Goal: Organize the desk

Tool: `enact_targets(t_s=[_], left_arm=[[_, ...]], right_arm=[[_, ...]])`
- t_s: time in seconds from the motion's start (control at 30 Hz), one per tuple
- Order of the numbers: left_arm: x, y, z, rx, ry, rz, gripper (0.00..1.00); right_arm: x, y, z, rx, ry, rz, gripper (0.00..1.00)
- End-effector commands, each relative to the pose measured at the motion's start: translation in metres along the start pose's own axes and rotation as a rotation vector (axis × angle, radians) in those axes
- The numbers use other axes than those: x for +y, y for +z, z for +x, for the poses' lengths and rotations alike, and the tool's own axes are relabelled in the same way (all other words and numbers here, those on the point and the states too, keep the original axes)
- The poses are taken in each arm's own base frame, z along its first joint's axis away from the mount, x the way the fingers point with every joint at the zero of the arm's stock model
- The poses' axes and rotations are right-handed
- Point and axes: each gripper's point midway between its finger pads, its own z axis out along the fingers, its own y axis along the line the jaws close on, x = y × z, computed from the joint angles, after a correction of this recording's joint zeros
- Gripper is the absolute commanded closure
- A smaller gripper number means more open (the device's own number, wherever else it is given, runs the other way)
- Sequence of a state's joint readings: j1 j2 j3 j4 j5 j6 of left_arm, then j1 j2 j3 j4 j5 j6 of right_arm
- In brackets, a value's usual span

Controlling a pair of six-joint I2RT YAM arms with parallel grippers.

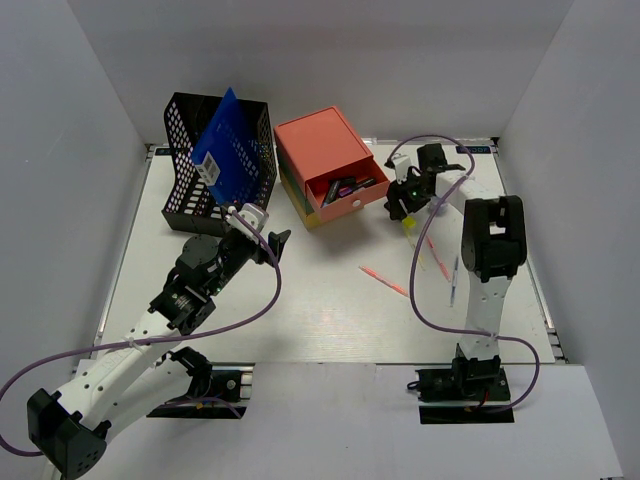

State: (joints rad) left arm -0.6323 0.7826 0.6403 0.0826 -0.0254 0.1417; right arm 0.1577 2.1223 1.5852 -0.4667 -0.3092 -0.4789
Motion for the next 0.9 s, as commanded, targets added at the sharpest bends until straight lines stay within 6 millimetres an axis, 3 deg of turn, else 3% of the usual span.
enact_targets(t_s=[0.0, 0.3, 0.53, 0.7, 0.87], left_arm=[[-0.002, -0.001, -0.010, -0.026, -0.001, 0.012, 0.10], [-0.002, -0.001, -0.010, -0.028, 0.000, 0.011, 0.10], [-0.001, -0.002, -0.010, -0.029, 0.000, 0.007, 0.10], [0.000, -0.002, -0.010, -0.030, 0.003, 0.002, 0.10], [0.000, -0.002, -0.010, -0.031, 0.002, 0.001, 0.10]], right_arm=[[-0.005, 0.004, 0.006, 0.019, -0.003, 0.017, 0.31], [-0.008, 0.011, 0.023, 0.072, -0.007, 0.037, 0.39], [-0.008, 0.017, 0.034, 0.100, -0.002, 0.038, 0.65], [-0.010, 0.009, 0.016, 0.053, 0.001, 0.042, 0.74], [-0.023, -0.033, -0.020, -0.047, -0.021, 0.122, 0.80]])
